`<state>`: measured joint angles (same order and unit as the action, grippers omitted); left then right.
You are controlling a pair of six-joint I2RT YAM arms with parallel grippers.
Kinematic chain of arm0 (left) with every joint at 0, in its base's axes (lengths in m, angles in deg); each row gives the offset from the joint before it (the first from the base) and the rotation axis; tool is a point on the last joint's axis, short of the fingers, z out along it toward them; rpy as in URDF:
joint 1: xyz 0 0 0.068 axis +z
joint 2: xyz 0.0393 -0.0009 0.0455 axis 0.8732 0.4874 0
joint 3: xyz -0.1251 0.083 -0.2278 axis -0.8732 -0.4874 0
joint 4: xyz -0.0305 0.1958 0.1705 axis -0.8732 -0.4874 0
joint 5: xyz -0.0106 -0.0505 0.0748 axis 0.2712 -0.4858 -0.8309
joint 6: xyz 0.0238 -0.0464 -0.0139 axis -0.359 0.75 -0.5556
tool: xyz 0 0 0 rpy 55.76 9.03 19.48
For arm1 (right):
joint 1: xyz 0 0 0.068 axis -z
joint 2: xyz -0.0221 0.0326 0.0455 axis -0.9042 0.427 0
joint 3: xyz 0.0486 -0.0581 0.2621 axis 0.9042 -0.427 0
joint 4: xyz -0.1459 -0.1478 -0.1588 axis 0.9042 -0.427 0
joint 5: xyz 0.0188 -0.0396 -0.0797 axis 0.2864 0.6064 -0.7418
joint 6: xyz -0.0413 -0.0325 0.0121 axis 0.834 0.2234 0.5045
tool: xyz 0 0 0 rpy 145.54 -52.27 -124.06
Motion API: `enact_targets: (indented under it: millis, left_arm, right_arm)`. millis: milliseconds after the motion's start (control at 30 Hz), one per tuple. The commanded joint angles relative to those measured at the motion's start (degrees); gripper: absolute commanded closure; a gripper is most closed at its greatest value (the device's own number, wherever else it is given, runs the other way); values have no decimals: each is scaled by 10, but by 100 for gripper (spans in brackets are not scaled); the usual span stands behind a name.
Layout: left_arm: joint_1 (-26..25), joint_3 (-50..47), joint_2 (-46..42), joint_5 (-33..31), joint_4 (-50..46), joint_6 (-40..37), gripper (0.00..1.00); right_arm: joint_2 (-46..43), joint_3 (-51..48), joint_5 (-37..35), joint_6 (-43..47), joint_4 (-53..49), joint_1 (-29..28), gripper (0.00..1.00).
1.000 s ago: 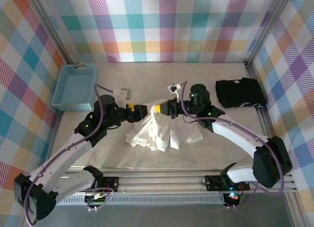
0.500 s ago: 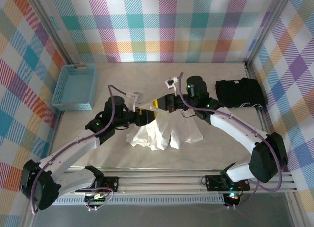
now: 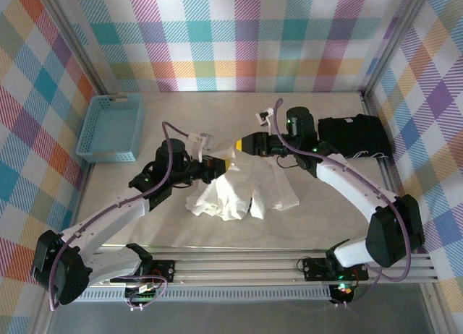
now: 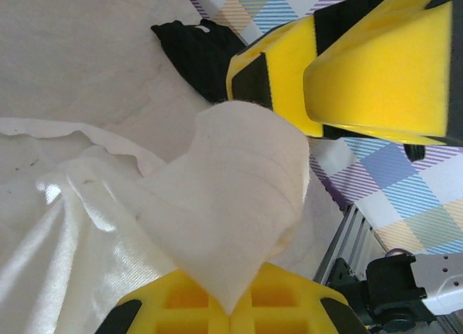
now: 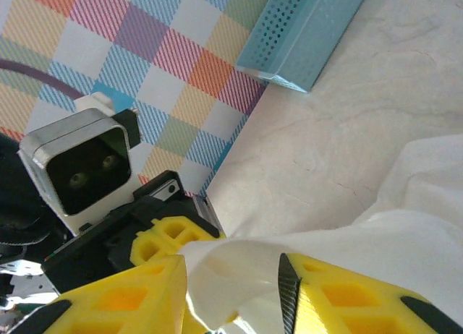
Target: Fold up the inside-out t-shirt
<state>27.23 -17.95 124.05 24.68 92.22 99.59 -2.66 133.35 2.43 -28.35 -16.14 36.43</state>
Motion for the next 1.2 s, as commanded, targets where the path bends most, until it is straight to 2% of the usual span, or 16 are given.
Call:
enact_targets:
  millis: [0,200,367,467,767,900,1167]
  left_arm:
    - [11,-8,-15,17,8,-11,100]
    - [25,-6,-17,40,15,8,100]
    - [26,-7,-16,35,8,9,100]
    - [26,-7,-16,32,7,10,100]
    - [26,5,-21,30,-8,24,100]
    - [26,18,-17,20,-29,44,100]
    - [26,30,-2,25,-38,64,100]
  right_arm:
    - [-19,-2,19,13,-19,6,59]
    - [-35,-17,18,-6,-48,37,52]
    - [-15,-29,39,-148,-24,67,42]
    - [-5,-32,36,-183,-13,67,38]
    - [-1,-11,-98,-87,-144,63,33]
    - [-4,-8,-114,-54,-168,51,28]
    - [12,49,-242,24,-275,-20,24]
